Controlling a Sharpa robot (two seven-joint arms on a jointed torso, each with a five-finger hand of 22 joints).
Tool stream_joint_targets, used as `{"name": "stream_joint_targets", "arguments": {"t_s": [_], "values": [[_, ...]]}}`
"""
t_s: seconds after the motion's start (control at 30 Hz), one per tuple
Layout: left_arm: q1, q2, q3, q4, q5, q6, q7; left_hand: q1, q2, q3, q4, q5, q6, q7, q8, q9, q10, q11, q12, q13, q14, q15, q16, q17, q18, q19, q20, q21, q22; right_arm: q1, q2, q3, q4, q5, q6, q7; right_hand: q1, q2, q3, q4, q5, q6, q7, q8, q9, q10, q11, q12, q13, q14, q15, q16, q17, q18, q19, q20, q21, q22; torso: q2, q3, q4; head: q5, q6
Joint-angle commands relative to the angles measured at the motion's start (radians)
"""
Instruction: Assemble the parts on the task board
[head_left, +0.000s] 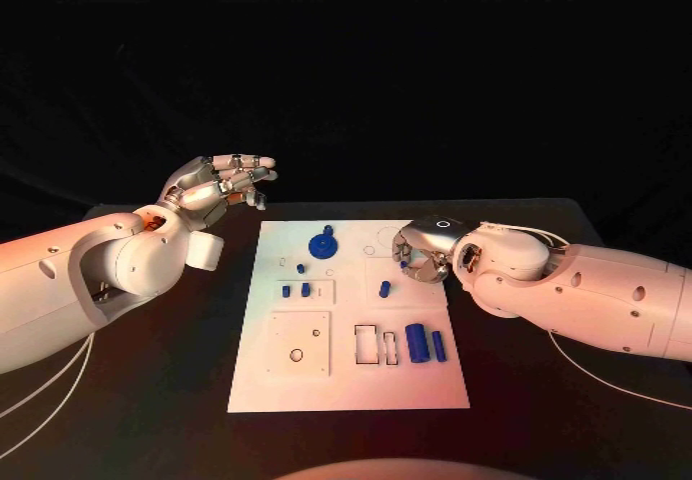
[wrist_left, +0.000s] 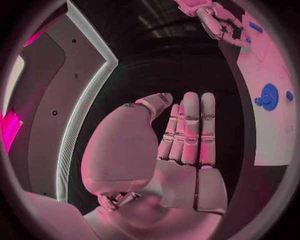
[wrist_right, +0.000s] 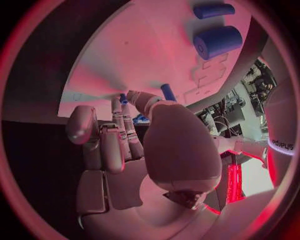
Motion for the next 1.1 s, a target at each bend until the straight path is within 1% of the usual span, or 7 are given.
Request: {"name": "stream_joint_targets", "arguments": {"t_s": [0.03, 0.23, 0.43, 0.57, 0.63, 0.8, 1.1], "values": [[0.001, 0.002, 0.001, 0.002, 0.006, 0.006, 0.005, -0.006, 0.002, -0.002, -0.005, 0.000, 0.007, -0.002, 0.006, -0.001, 0.007, 0.002, 0.006, 0.002, -0.007, -0.002, -0.003, -0.001, 0.014, -0.004, -0.003, -0.006, -0.001, -0.007, 0.006, -0.002, -0.004, -0.016, 0.018, 0.000, 0.002, 0.013, 0.010, -0.001, -0.007, 0.012, -0.001, 0.000, 0.000, 0.010, -0.001, -0.002, -0.002, 0.048, -0.006, 0.006, 0.001, -0.020, 0.005, -0.001, 0.003, 0.003, 0.000, -0.0006, 0.0005, 0.000, -0.002], [0.001, 0.002, 0.001, 0.002, 0.006, 0.007, 0.001, -0.006, 0.002, -0.002, -0.006, 0.000, 0.007, -0.002, 0.006, -0.001, 0.007, 0.002, 0.006, 0.002, -0.008, -0.002, -0.004, -0.002, 0.014, -0.004, -0.003, -0.006, -0.002, -0.014, 0.011, -0.002, -0.011, -0.016, 0.017, 0.001, 0.003, 0.024, 0.018, -0.009, -0.016, 0.026, -0.004, 0.004, 0.002, 0.027, -0.005, -0.001, -0.005, 0.049, -0.010, 0.008, 0.004, -0.022, 0.009, -0.002, 0.012, 0.011, 0.000, 0.0006, -0.0017, 0.004, -0.003], [0.001, 0.002, 0.001, 0.002, 0.006, 0.003, -0.005, -0.006, 0.002, -0.002, -0.006, 0.000, 0.007, -0.002, 0.006, -0.001, 0.007, 0.002, 0.006, 0.002, -0.008, -0.002, -0.004, -0.002, 0.014, -0.004, -0.003, -0.006, -0.002, -0.019, 0.013, -0.002, -0.011, -0.033, 0.001, -0.013, 0.025, 0.074, 0.055, -0.045, -0.099, 0.070, -0.016, 0.027, 0.015, 0.079, -0.022, 0.007, -0.002, 0.050, -0.025, 0.013, 0.011, -0.025, 0.018, -0.011, 0.035, 0.031, 0.000, 0.0002, -0.0007, 0.003, -0.004], [0.001, 0.002, 0.001, 0.001, 0.005, -0.007, -0.011, -0.006, 0.002, -0.003, -0.012, 0.000, 0.004, 0.001, 0.005, -0.003, -0.012, 0.006, 0.002, -0.001, -0.003, 0.000, 0.000, -0.003, 0.014, 0.009, -0.005, -0.001, 0.000, -0.022, 0.013, -0.002, -0.007, -0.052, -0.023, -0.030, 0.031, 0.095, 0.091, -0.075, -0.107, 0.088, -0.022, 0.040, 0.025, 0.109, -0.030, 0.010, 0.004, 0.051, -0.034, 0.016, 0.016, -0.031, 0.031, -0.018, 0.065, 0.053, 0.000, 0.0004, 0.0000, 0.002, -0.005], [0.001, 0.002, 0.001, 0.000, 0.005, -0.010, -0.014, -0.007, 0.002, -0.003, -0.013, 0.000, 0.004, 0.001, 0.005, -0.003, -0.015, 0.007, 0.002, -0.001, -0.003, 0.000, 0.000, -0.003, 0.014, 0.012, -0.005, 0.001, 0.001, -0.024, 0.012, -0.002, -0.005, -0.059, -0.043, -0.036, 0.033, 0.103, 0.131, -0.097, -0.109, 0.093, -0.023, 0.040, 0.028, 0.123, -0.031, 0.005, 0.007, 0.052, -0.036, 0.017, 0.018, -0.033, 0.036, -0.021, 0.081, 0.066, -0.001, 0.0001, -0.0004, 0.002, -0.005], [0.001, 0.002, 0.001, 0.000, 0.005, -0.022, -0.020, -0.004, 0.004, -0.001, -0.016, 0.000, 0.004, 0.001, 0.006, -0.003, -0.021, 0.008, 0.002, -0.002, -0.005, 0.001, 0.000, -0.004, 0.014, 0.015, -0.005, 0.003, 0.002, -0.025, 0.012, -0.002, -0.002, -0.070, -0.090, -0.041, 0.019, 0.102, 0.163, -0.113, -0.117, 0.099, -0.025, 0.041, 0.032, 0.134, -0.033, -0.002, 0.011, 0.052, -0.037, 0.018, 0.017, -0.039, 0.049, -0.023, 0.115, 0.089, 0.000, 0.0001, -0.0014, 0.002, -0.005], [0.001, 0.001, 0.001, -0.001, 0.005, -0.036, -0.026, -0.006, 0.003, 0.002, -0.028, 0.000, -0.003, 0.008, 0.009, -0.004, -0.073, 0.018, -0.007, -0.008, -0.011, 0.008, 0.002, -0.007, 0.013, 0.020, 0.000, 0.009, 0.005, -0.027, 0.009, -0.002, 0.006, -0.075, -0.156, -0.037, 0.011, 0.099, 0.176, -0.122, -0.116, 0.104, -0.026, 0.042, 0.034, 0.142, -0.034, -0.006, 0.013, 0.052, -0.038, 0.017, 0.016, -0.042, 0.054, -0.024, 0.129, 0.099, 0.000, -0.0004, -0.0003, 0.001, -0.004]]}}
